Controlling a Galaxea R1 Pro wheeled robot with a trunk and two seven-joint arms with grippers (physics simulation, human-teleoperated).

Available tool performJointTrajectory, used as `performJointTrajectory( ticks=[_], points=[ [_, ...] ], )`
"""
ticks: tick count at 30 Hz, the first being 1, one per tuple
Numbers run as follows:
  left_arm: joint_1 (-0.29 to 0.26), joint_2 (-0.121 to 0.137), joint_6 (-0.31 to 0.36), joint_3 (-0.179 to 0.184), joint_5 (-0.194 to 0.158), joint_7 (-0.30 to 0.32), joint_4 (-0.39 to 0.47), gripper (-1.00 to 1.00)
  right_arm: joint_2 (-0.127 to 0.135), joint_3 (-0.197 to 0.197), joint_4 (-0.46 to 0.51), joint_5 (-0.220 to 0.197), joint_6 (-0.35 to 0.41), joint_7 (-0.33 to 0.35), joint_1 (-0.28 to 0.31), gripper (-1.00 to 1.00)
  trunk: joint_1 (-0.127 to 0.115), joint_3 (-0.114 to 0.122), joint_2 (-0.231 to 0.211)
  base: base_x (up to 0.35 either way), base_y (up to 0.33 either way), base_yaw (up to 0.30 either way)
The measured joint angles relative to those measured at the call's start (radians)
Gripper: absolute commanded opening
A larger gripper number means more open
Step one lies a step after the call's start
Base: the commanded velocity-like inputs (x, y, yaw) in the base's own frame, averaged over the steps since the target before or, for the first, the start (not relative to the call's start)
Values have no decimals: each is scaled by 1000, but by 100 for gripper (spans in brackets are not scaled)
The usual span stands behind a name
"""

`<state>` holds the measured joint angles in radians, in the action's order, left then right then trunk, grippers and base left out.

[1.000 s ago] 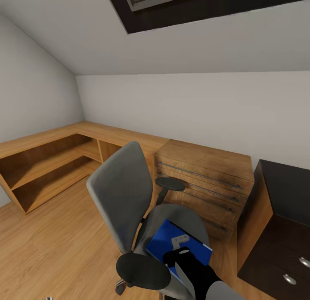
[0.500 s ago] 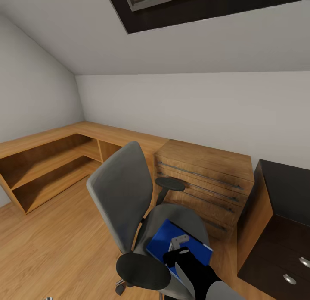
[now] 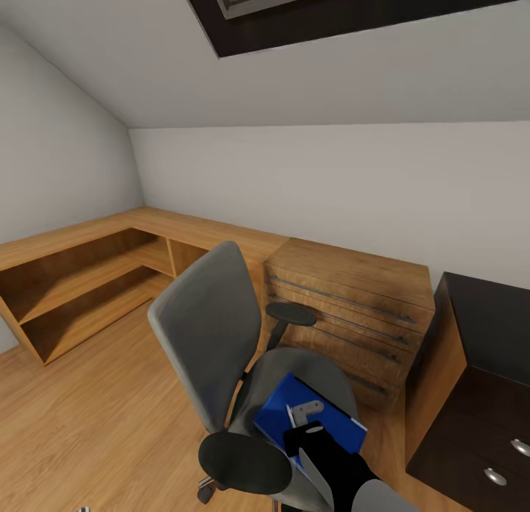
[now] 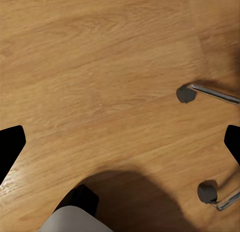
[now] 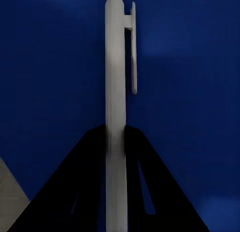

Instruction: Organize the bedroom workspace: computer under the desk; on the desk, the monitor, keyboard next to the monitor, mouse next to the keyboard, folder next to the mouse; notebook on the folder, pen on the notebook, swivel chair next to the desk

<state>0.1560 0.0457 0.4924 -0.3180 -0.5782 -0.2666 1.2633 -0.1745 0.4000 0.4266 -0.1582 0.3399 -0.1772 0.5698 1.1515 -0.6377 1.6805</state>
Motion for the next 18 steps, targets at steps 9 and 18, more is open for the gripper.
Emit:
performJointTrajectory(
  ticks=[9, 18],
  points=[
    [0, 0, 0, 0, 0, 0, 0, 100, 0, 0, 0, -1, 1, 0, 0, -100, 0, 0, 0, 0, 0, 0],
    [0, 0, -1, 0, 1, 0, 0, 100, 0, 0, 1, -4, 0, -1, 0, -100, -19, 16, -35, 0, 0, 0]
  ],
)
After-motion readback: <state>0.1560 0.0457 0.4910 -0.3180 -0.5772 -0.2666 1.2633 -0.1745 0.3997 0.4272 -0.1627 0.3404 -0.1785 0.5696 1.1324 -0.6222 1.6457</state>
